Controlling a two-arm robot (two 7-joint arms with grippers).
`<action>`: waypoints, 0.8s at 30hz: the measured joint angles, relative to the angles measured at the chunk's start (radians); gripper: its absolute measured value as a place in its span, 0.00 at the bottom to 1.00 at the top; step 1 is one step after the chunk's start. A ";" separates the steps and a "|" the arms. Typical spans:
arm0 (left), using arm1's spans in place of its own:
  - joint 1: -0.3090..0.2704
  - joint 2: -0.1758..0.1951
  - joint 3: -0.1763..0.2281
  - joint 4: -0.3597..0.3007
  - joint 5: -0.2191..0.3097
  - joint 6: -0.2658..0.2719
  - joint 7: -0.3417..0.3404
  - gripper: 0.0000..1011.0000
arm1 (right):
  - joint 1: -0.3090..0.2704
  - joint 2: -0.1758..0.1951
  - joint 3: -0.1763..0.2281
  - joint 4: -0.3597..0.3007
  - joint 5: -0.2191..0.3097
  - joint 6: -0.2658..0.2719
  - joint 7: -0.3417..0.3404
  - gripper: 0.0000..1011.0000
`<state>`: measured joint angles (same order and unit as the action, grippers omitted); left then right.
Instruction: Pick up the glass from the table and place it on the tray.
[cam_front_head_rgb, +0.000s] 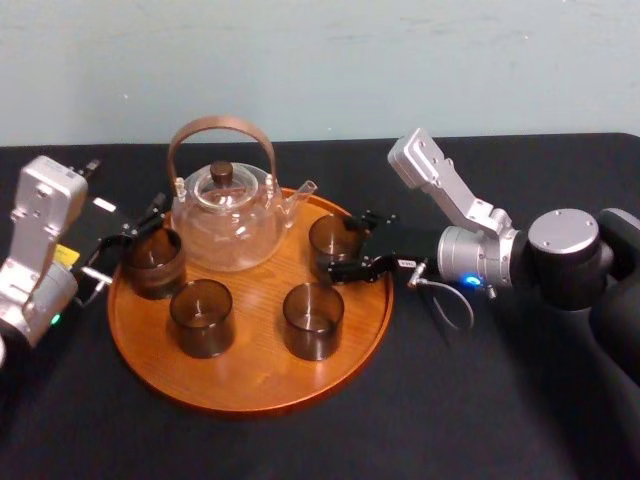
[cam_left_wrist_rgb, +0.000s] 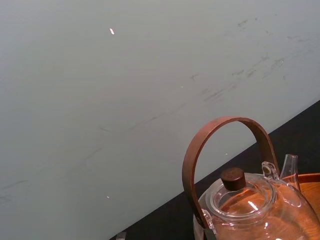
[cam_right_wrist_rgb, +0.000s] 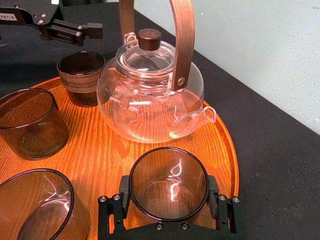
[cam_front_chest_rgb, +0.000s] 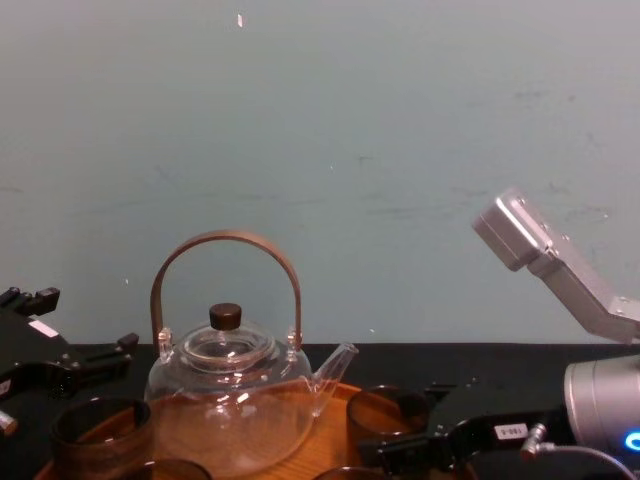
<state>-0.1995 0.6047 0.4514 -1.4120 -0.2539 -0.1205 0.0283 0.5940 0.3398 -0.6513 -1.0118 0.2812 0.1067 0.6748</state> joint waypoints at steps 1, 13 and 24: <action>0.000 0.000 0.000 0.000 0.000 0.000 0.000 0.99 | 0.000 0.000 0.000 0.000 0.000 0.000 0.000 0.89; 0.000 0.000 0.000 0.000 0.000 0.000 0.000 0.99 | -0.001 0.001 0.000 0.000 -0.001 0.003 0.002 0.99; 0.000 0.000 0.000 0.000 0.000 0.000 0.000 0.99 | -0.001 0.002 0.000 0.000 0.000 0.003 0.003 0.99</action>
<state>-0.1995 0.6047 0.4514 -1.4120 -0.2539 -0.1205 0.0283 0.5932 0.3413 -0.6513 -1.0122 0.2811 0.1100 0.6774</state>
